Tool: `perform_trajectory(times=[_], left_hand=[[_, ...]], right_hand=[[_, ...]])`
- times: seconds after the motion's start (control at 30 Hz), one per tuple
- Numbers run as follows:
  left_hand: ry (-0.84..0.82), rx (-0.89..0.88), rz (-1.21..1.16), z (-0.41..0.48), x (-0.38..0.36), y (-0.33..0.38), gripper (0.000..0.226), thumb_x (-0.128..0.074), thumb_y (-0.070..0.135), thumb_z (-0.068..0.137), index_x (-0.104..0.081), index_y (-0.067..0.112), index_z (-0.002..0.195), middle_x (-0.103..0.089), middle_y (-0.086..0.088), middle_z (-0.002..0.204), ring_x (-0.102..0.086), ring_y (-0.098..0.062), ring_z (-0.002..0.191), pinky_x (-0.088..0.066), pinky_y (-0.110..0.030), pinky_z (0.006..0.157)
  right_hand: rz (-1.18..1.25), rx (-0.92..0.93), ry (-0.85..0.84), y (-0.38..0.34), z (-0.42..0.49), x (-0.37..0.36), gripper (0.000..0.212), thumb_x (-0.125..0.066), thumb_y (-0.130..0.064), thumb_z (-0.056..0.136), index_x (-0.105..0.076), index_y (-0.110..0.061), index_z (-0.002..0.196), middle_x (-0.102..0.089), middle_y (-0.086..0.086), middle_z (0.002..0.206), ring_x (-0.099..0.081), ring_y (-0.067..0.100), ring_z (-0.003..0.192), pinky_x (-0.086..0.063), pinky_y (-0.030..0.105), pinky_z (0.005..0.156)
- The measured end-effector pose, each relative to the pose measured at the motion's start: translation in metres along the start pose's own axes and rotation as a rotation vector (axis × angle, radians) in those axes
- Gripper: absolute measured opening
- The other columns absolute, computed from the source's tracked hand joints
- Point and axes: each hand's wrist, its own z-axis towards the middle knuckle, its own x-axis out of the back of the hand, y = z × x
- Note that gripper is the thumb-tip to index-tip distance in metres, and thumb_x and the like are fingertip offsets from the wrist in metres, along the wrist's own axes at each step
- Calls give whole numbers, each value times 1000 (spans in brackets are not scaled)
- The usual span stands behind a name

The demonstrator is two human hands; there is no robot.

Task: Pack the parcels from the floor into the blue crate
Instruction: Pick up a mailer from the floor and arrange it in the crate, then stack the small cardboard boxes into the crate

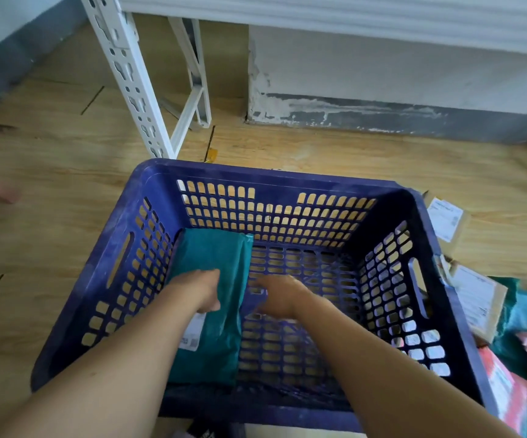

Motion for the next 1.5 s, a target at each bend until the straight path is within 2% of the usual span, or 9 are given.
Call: perform_trajectory(times=[0.13, 0.43, 0.6, 0.8, 0.93, 1.07, 1.27, 1.37, 1.5], left_hand=[[84, -72, -27, -6, 16, 29, 45, -53, 30, 92, -43, 19, 135, -50, -5, 134, -51, -24, 119, -43, -35, 95], [188, -289, -41, -20, 35, 115, 39, -49, 29, 92, -49, 21, 130, -59, 2, 125, -57, -18, 110, -46, -36, 95], [530, -372, -154, -37, 54, 155, 27, -49, 25, 91, -59, 28, 116, -65, 4, 113, -61, -18, 98, -51, -33, 82], [780, -583, -301, -59, 74, 201, 22, -50, 20, 92, -64, 24, 109, -65, 3, 109, -62, -20, 96, -49, -31, 73], [799, -697, -313, -67, 72, 236, 21, -52, 18, 92, -64, 21, 108, -62, 3, 109, -61, -20, 96, -50, -34, 74], [768, -775, -272, -63, 60, 267, 21, -51, 17, 91, -64, 21, 108, -58, 5, 111, -56, -15, 101, -39, -25, 69], [640, -809, -126, -51, 53, 302, 27, -51, 19, 90, -60, 20, 116, -55, 1, 122, -51, -19, 113, -41, -31, 86], [644, -815, -94, -43, 54, 318, 28, -50, 18, 91, -60, 20, 117, -54, 1, 124, -50, -20, 113, -39, -29, 86], [617, -842, 55, -35, 55, 346, 32, -49, 15, 91, -56, 19, 122, -51, -2, 125, -47, -25, 116, -36, -32, 94]], right_hand=[[56, -23, 132, 12, -27, 26, 46, -55, -19, 90, -48, -27, 135, -50, 4, 139, -50, 24, 123, -46, 34, 96], [227, -76, 542, 52, -93, 67, 32, -52, -10, 85, -64, -20, 113, -65, 2, 114, -59, 22, 100, -44, 25, 73], [285, -98, 740, 82, -139, 83, 29, -52, -8, 86, -69, -17, 107, -68, 0, 110, -60, 20, 101, -48, 28, 81], [362, -238, 958, 123, -168, 100, 33, -47, -6, 85, -72, -22, 100, -71, -1, 101, -59, 16, 79, -40, 21, 65], [396, -326, 1033, 156, -180, 100, 30, -49, -7, 83, -73, -20, 96, -72, 1, 101, -64, 22, 93, -50, 28, 77], [504, -428, 1076, 189, -182, 89, 31, -49, -5, 83, -73, -19, 95, -72, 2, 102, -63, 23, 93, -46, 25, 74], [561, -519, 1071, 225, -167, 78, 30, -48, -6, 82, -72, -20, 95, -71, 1, 100, -63, 21, 89, -43, 24, 69], [588, -583, 1059, 243, -158, 75, 33, -47, -5, 80, -71, -21, 97, -71, 0, 101, -62, 22, 90, -43, 24, 68], [623, -670, 1008, 272, -143, 62, 37, -48, -6, 79, -65, -20, 109, -64, 2, 114, -56, 25, 107, -43, 27, 73]])
